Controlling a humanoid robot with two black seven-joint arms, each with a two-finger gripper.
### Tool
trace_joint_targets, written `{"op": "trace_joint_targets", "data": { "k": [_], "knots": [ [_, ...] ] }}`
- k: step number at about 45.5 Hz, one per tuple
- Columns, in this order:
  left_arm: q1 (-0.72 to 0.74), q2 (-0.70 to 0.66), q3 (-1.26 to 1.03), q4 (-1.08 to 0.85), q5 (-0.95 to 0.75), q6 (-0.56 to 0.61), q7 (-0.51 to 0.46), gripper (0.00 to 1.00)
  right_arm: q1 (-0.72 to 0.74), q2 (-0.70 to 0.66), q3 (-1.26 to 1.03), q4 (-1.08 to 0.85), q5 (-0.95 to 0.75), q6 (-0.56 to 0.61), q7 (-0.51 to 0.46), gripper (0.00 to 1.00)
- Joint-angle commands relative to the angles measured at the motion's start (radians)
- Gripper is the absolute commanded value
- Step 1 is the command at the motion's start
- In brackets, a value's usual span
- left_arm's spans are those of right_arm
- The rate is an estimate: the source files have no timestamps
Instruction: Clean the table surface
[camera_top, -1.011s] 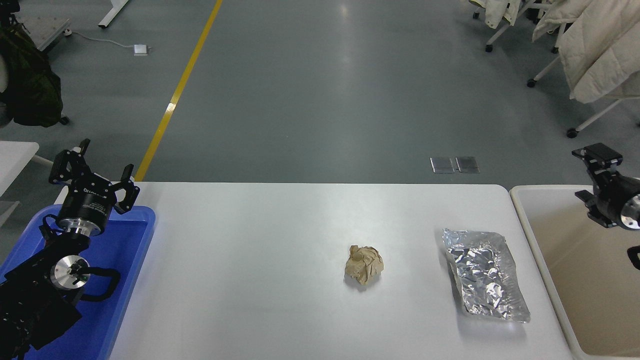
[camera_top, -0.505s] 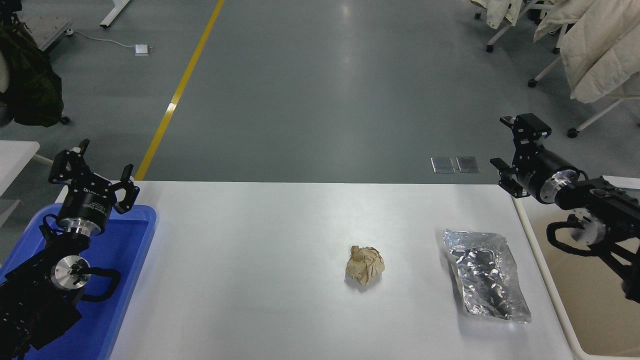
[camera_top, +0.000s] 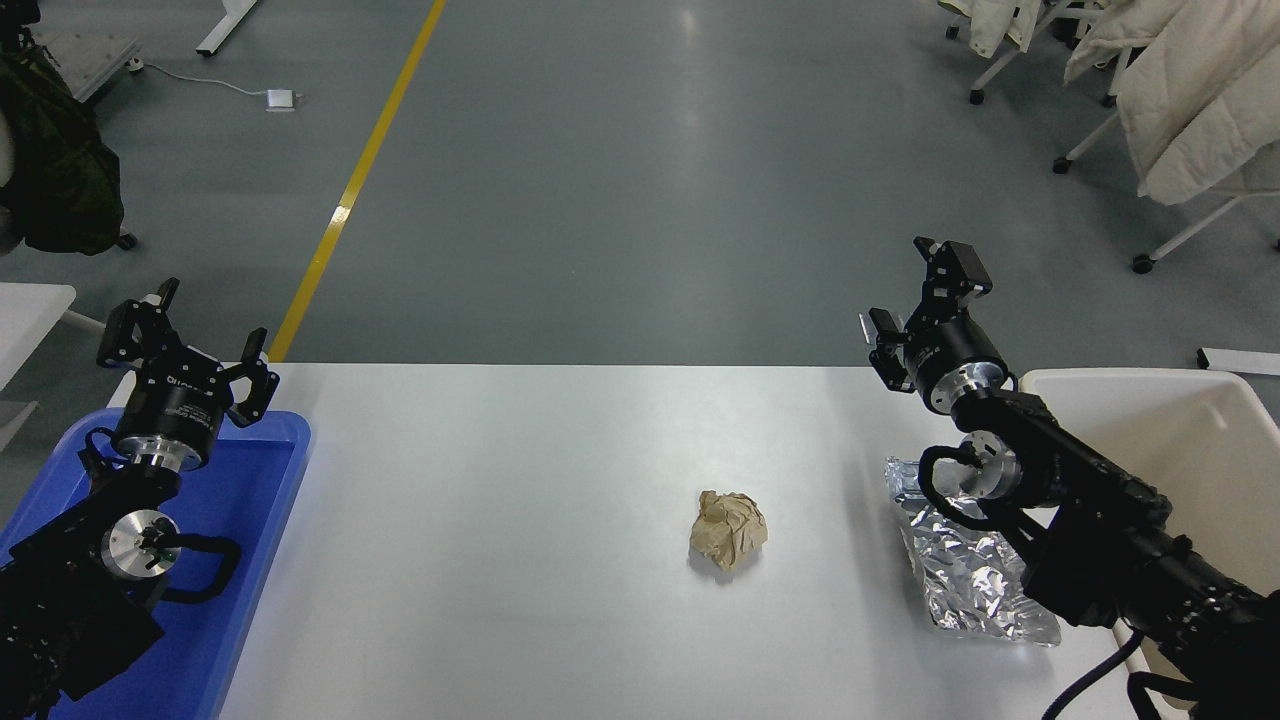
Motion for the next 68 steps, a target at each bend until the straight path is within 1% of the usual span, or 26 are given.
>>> {"op": "trace_joint_targets", "data": {
  "k": [1, 21, 30, 35, 44, 48, 55, 58, 64, 68],
  "knots": [
    [0.000, 0.000, 0.000, -0.001, 0.000, -0.001, 0.000, 1.00, -0.029, 0.051, 0.049, -0.032, 0.004, 0.000, 0.018, 1.00],
    [0.000, 0.000, 0.000, 0.001, 0.000, 0.001, 0.000, 1.00, -0.037, 0.047, 0.049, -0.028, 0.006, 0.007, 0.015, 1.00],
    [0.000, 0.000, 0.000, 0.001, 0.000, -0.001, 0.000, 1.00, -0.043, -0.002, 0.039, -0.029, 0.010, 0.013, 0.018, 1.00],
    [0.000, 0.000, 0.000, 0.001, 0.000, -0.001, 0.000, 1.00, -0.063, -0.009, 0.049, -0.032, 0.012, 0.012, 0.018, 1.00],
    [0.000, 0.000, 0.000, 0.001, 0.000, -0.001, 0.000, 1.00, -0.057, -0.022, 0.015, -0.015, -0.002, 0.020, 0.018, 1.00],
    [0.000, 0.000, 0.000, -0.001, 0.000, 0.001, 0.000, 1.00, -0.034, -0.055, -0.097, -0.011, -0.023, 0.021, 0.010, 1.00],
    [0.000, 0.000, 0.000, -0.001, 0.000, -0.001, 0.000, 1.00, 0.083, -0.143, -0.459, -0.005, -0.036, 0.015, 0.007, 1.00],
    [0.000, 0.000, 0.000, -0.001, 0.000, -0.001, 0.000, 1.00, 0.124, -0.173, -0.578, -0.003, -0.037, 0.015, 0.007, 1.00],
    [0.000, 0.000, 0.000, -0.001, 0.000, -0.001, 0.000, 1.00, 0.189, -0.228, -0.752, 0.021, -0.056, 0.021, 0.010, 1.00],
    [-0.002, 0.000, 0.000, -0.001, 0.000, -0.001, 0.000, 1.00, 0.224, -0.265, -0.841, 0.023, -0.134, 0.023, 0.013, 1.00]
  ]
}}
